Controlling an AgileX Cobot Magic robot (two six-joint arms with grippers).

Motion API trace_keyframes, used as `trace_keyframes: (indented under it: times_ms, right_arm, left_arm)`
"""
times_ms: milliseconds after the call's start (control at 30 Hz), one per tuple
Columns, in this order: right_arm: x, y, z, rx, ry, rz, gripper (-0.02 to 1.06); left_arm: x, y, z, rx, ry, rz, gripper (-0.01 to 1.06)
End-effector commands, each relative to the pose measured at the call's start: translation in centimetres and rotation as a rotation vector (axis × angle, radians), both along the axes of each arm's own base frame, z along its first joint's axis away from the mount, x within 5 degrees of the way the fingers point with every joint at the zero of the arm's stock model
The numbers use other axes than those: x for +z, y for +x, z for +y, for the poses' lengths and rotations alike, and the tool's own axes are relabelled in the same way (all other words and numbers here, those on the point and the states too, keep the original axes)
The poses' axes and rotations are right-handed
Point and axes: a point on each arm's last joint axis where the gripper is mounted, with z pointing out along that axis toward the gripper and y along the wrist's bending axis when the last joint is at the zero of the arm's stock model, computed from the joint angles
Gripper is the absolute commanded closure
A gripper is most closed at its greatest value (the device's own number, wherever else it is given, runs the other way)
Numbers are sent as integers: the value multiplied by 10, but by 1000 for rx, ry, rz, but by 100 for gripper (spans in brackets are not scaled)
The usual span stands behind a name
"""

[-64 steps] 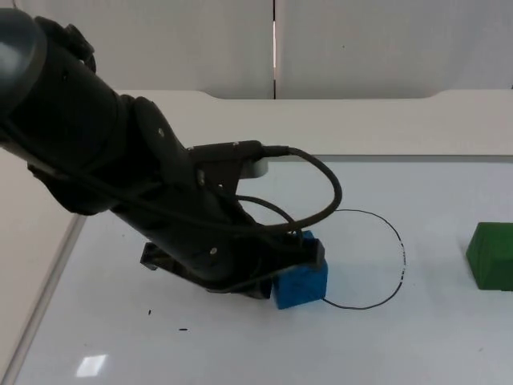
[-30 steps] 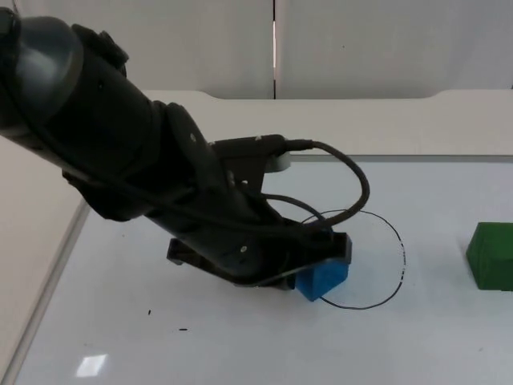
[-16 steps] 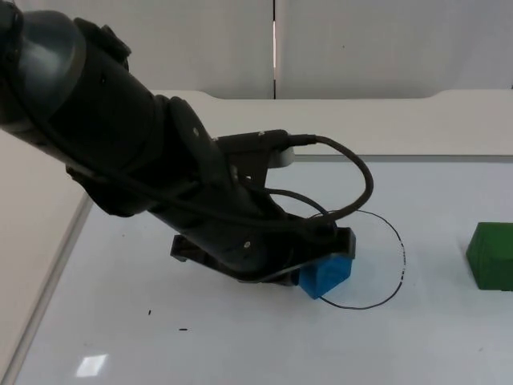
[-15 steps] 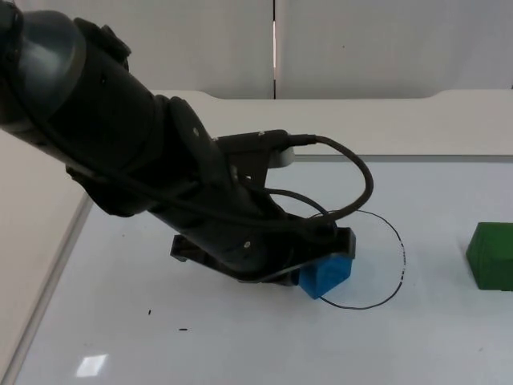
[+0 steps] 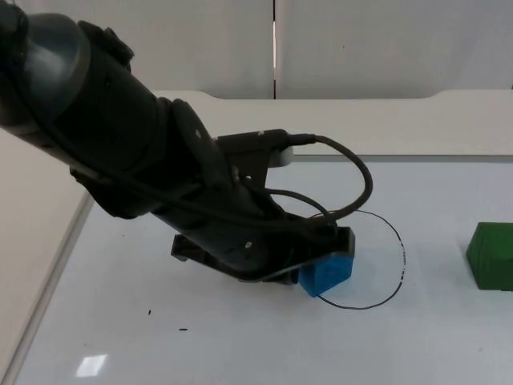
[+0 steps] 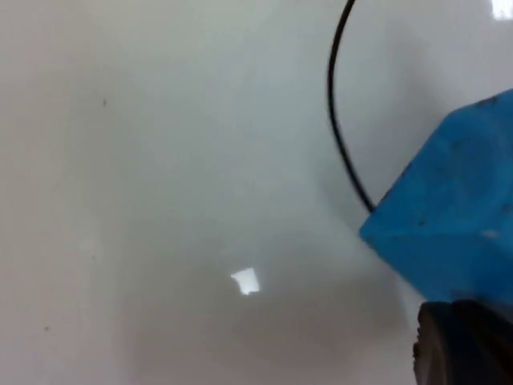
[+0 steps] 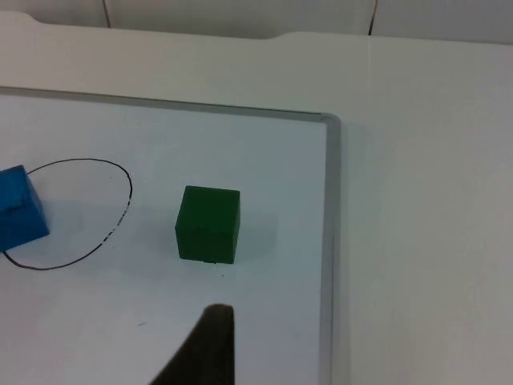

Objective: Push the two cubes into the marked area.

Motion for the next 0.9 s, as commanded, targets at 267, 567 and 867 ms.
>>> trace_keyframes:
  times_ms: [267, 567, 867]
  right_arm:
    - [-2, 0, 0, -5, -3, 2, -1]
    - [-2, 0, 0, -5, -3, 2, -1]
    - [-2, 0, 0, -5, -3, 2, -1]
  left_arm:
    - [-6, 2, -5, -19, 5, 13, 105]
    - [5, 10, -15, -66, -19, -8, 105]
    - [5, 8, -11, -165, 28, -7, 105]
